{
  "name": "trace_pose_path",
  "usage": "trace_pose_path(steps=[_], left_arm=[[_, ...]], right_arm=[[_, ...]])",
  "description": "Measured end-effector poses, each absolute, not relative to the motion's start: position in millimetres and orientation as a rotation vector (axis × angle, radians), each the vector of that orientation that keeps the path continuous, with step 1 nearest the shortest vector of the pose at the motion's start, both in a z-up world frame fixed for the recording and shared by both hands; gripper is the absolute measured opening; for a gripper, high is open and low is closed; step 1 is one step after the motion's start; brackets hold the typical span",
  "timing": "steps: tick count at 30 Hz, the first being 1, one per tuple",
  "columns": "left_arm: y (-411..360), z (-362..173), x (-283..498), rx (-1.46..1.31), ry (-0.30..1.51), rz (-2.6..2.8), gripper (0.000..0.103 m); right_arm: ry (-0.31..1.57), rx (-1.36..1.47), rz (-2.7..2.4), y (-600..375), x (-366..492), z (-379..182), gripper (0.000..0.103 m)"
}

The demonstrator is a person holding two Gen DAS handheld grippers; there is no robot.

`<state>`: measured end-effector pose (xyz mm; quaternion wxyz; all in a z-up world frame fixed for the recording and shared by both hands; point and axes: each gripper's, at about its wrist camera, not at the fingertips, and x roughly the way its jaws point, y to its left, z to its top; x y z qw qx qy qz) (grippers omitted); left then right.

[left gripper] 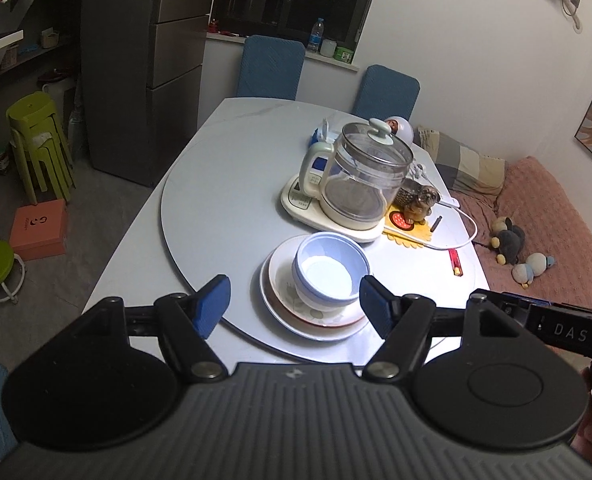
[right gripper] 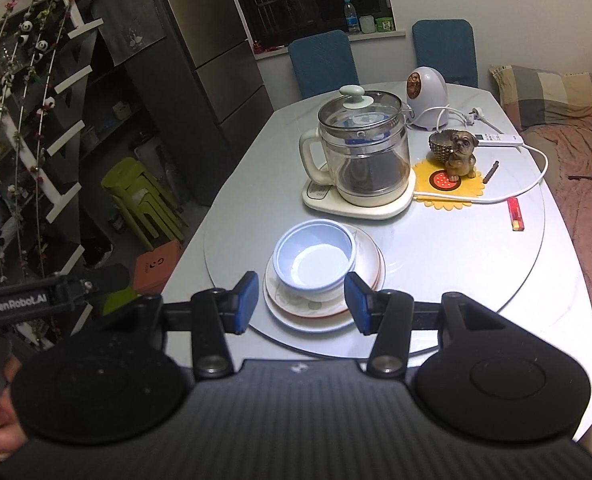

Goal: Organize plates and bowls

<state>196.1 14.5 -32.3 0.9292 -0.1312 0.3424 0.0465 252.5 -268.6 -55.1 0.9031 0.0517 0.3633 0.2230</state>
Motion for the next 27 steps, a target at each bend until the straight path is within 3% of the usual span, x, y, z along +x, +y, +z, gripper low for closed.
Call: trace_pose_path(steps=[7,15,16,18,20,27], left_arm=[[9,-41,185,-0.265,0.714,0.086,0.077],[12,-50,175,-0.276,0.742,0.086,0.086],[13,-51,174,-0.280,0.747,0.086,0.087],[13,-54,174,-0.275,0.755,0.093,0.093],[11,-55,174,-0.266,0.754,0.100,0.096],[8,-55,172,-0.245,0.768,0.100,0.099]], right_arm=[[0.759,0.078,0.438,-274,239,-63,0.050],[0.775,0.082,0.407,-281,228,-72,0.051],[0.778,0.081,0.403,-281,227,-74,0.052],[0.780,0.081,0.395,-283,226,-76,0.078],[0.780,0.083,0.375,-284,226,-78,0.088],[0.780,0.071,0.344,-287,225,-79,0.088]])
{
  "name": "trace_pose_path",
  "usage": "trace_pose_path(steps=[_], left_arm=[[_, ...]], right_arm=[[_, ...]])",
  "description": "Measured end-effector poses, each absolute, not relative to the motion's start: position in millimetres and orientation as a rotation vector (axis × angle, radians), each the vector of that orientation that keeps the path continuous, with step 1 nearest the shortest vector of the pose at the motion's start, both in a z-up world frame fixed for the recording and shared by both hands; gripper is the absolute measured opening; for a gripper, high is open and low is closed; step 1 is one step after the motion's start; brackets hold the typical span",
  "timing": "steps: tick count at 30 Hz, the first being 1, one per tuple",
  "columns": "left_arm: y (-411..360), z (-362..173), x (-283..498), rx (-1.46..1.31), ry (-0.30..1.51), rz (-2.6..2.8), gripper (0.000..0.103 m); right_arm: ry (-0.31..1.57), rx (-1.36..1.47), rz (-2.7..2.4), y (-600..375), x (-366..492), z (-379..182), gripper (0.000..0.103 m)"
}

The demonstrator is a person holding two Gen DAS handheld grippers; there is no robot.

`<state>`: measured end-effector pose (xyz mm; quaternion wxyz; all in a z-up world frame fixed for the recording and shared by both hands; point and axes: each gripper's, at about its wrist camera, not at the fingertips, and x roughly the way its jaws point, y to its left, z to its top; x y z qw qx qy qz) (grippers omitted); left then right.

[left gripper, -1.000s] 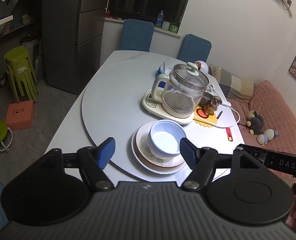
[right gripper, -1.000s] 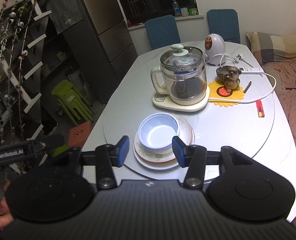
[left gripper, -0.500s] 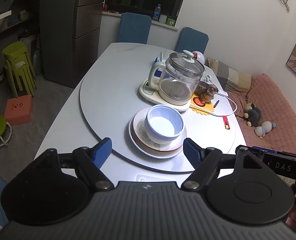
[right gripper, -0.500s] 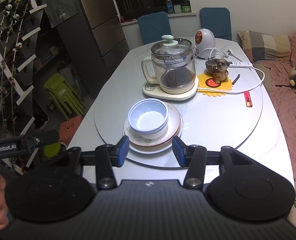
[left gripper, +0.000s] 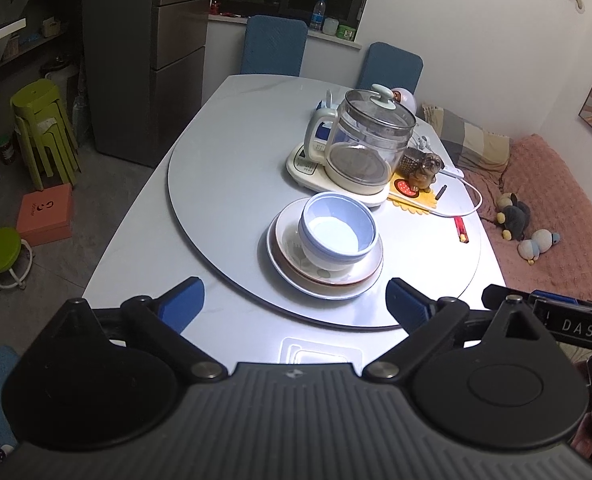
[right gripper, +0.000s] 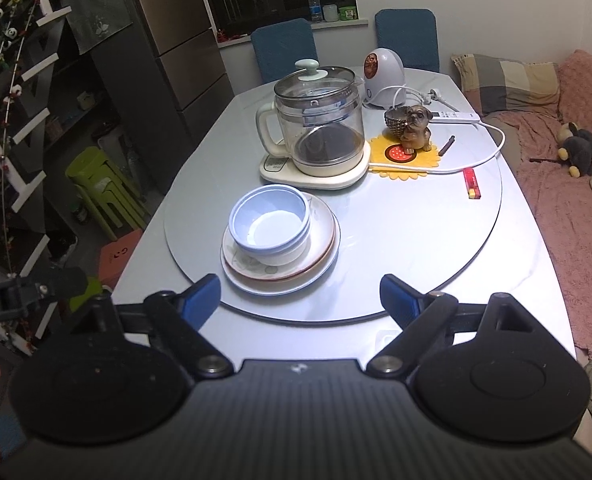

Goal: Organize plates and bowls

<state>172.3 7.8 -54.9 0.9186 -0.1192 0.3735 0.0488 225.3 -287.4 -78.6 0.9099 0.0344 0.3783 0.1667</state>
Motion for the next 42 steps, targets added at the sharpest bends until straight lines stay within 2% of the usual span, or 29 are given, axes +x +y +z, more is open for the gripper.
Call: trace_pose_path(steps=[42], left_arm=[[-4,-58,165,-0.183,0.782,0.168,0.100]], right_arm=[[0.741,0.032,0.379,-286,213,-75,0.090]])
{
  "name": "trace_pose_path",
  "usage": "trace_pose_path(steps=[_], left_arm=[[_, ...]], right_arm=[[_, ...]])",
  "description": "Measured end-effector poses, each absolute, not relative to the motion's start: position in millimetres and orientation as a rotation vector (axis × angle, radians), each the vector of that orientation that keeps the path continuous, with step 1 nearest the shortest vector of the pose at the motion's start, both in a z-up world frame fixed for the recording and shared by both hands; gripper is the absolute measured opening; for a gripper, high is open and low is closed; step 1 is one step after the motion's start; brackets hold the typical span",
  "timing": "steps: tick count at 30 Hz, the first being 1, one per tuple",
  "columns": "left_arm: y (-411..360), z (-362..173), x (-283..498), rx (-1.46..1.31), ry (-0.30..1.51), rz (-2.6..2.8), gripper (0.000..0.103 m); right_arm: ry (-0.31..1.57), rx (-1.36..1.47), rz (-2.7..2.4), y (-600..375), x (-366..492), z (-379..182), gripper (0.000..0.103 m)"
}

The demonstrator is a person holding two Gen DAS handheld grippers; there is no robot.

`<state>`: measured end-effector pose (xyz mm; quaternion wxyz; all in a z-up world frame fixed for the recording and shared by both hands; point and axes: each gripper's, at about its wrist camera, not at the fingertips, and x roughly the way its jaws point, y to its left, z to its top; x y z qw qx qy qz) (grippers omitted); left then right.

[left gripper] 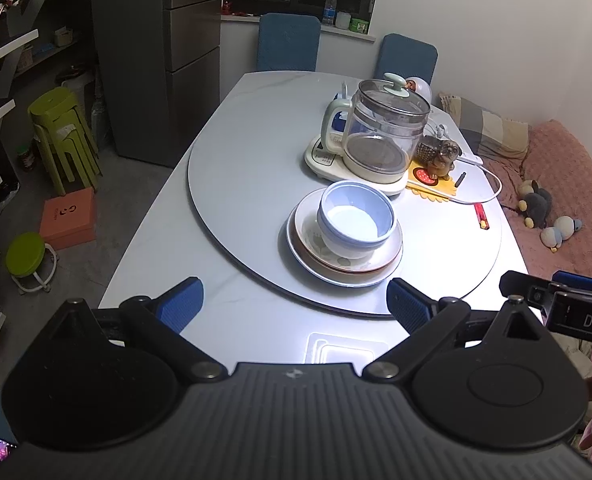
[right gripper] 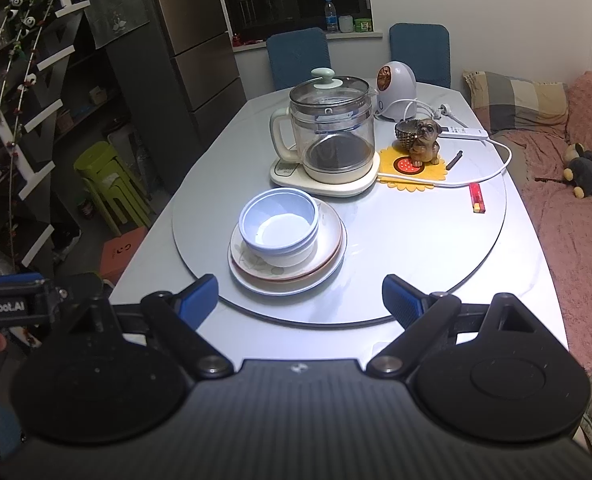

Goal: Organize plates and bowls

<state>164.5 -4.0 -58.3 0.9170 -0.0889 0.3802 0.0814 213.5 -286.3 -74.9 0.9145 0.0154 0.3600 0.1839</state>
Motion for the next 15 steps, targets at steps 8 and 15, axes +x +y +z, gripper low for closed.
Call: trace_pose_path(steps=[8,15], left_arm=[[-6.8,-56.9,161.6,-0.175,0.779,0.172,0.100],[-4.3,-60.4,159.9,-0.184,0.790,0.179,0.100]], right_arm=[[0.745,0.041,0.375,-290.2,215.2,-75.9,0.090],[0.749,0.037,0.374,-290.1,215.5,-76.1,0.090]])
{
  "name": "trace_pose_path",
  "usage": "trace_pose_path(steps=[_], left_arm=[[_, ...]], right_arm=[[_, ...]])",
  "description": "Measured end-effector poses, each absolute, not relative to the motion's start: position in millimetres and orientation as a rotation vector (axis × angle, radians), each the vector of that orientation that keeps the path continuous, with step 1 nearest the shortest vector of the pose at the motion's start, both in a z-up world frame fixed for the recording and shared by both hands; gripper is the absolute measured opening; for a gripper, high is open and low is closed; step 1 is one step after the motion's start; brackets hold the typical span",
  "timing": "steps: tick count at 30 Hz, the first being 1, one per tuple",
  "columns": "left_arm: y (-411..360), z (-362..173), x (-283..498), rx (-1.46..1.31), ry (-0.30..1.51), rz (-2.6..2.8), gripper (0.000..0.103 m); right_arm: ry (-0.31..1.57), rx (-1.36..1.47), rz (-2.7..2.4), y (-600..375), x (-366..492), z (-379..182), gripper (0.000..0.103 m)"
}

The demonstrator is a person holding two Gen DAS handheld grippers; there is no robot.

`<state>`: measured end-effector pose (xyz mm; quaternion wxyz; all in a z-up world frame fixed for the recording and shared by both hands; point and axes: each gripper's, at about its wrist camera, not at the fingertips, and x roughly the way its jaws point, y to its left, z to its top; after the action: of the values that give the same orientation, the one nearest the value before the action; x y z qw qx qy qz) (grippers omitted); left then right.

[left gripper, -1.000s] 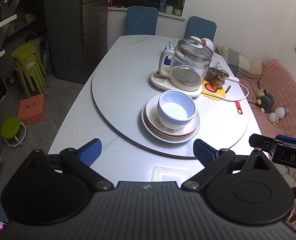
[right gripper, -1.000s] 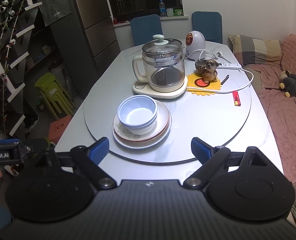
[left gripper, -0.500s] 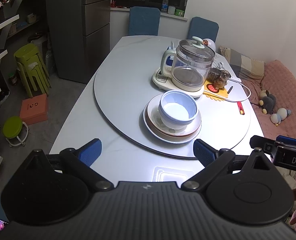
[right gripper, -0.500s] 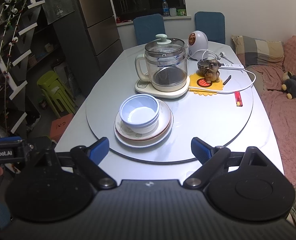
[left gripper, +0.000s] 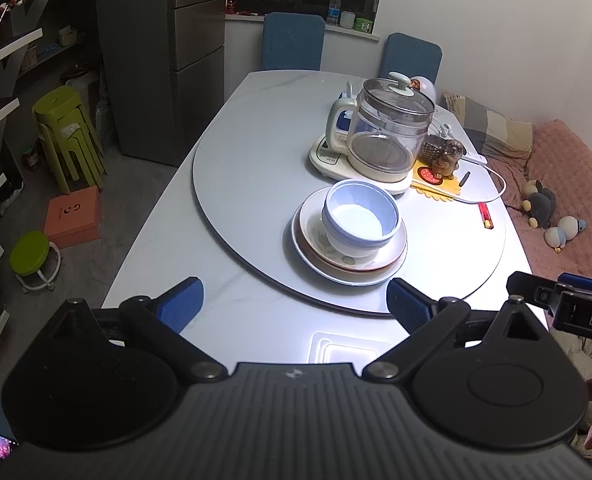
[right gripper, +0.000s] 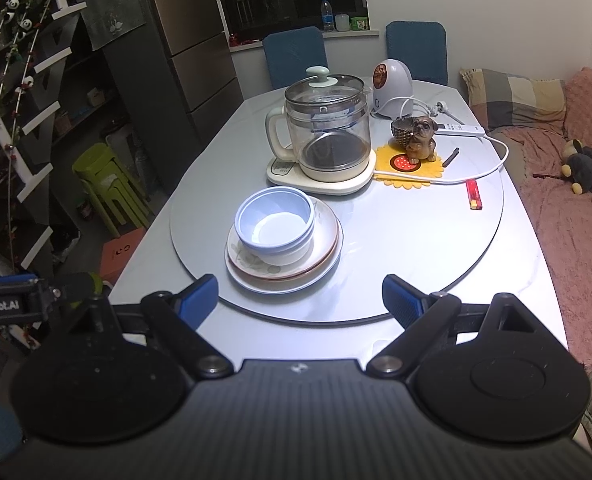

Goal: Organize plates and bowls

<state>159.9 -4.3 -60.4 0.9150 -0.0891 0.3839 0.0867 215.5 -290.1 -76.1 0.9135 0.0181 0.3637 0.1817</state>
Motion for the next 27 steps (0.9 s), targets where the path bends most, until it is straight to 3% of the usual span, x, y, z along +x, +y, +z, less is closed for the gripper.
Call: trace_pose_path(steps=[27], left_arm=[[8,-58,153,-0.190,0.786,0.206,0.100]], right_arm=[[0.766,0.024,0.393,-282,214,-80,0.090]])
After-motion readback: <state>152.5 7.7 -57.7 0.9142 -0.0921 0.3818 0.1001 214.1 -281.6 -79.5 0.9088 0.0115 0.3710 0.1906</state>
